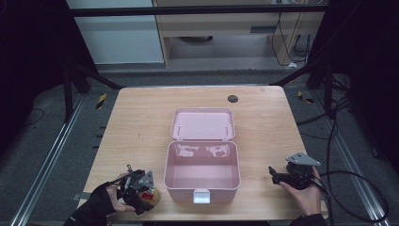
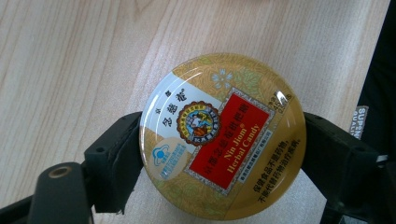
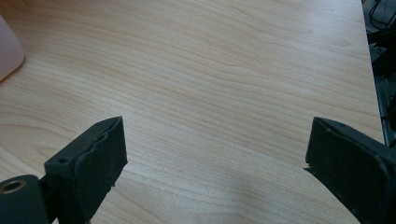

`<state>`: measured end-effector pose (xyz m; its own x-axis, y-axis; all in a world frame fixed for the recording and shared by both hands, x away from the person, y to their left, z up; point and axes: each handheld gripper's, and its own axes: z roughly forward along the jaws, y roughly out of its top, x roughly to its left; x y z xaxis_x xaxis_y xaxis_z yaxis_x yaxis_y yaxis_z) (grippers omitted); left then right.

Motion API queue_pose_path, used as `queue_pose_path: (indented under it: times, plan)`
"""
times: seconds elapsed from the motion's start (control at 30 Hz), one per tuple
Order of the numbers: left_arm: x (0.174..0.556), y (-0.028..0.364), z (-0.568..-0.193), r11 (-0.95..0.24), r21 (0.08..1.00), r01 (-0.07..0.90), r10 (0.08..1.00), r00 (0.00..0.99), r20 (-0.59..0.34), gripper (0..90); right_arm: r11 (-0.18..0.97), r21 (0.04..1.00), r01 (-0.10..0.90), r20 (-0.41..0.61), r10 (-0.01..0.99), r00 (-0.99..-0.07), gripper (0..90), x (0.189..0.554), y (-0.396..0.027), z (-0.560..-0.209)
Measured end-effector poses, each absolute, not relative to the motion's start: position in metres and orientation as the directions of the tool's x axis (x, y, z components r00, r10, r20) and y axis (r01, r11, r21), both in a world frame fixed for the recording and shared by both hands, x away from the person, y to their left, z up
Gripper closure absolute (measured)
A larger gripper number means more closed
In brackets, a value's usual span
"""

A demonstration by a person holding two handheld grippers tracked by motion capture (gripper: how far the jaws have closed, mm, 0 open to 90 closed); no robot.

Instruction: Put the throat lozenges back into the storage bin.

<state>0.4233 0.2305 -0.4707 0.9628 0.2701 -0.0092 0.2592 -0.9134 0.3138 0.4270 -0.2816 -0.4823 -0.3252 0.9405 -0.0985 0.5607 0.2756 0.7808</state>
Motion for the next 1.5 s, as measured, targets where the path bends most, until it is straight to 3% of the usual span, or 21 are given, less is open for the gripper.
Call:
queue_pose_path:
  times: [0.37, 1.1, 1.5]
  plan:
    - [0.423, 0.232, -0.465, -0.911, 0.321, 0.259, 0.272, 0.962, -0.007, 19.5, 0.274, 0.781, 0.561, -0.098, 0.941, -0.323, 5.5, 0.427, -0.282, -0.482]
    - [0.434, 0.253, -0.387, -0.872, 0.415, 0.261, 0.309, 0.949, 0.053, 19.7, 0.272, 0.781, 0.563, -0.096, 0.942, -0.322, 5.3, 0.427, -0.282, -0.483]
    - [0.442, 0.244, -0.353, -0.874, 0.426, 0.235, 0.302, 0.948, 0.096, 19.7, 0.274, 0.781, 0.560, -0.098, 0.941, -0.323, 5.2, 0.427, -0.283, -0.483]
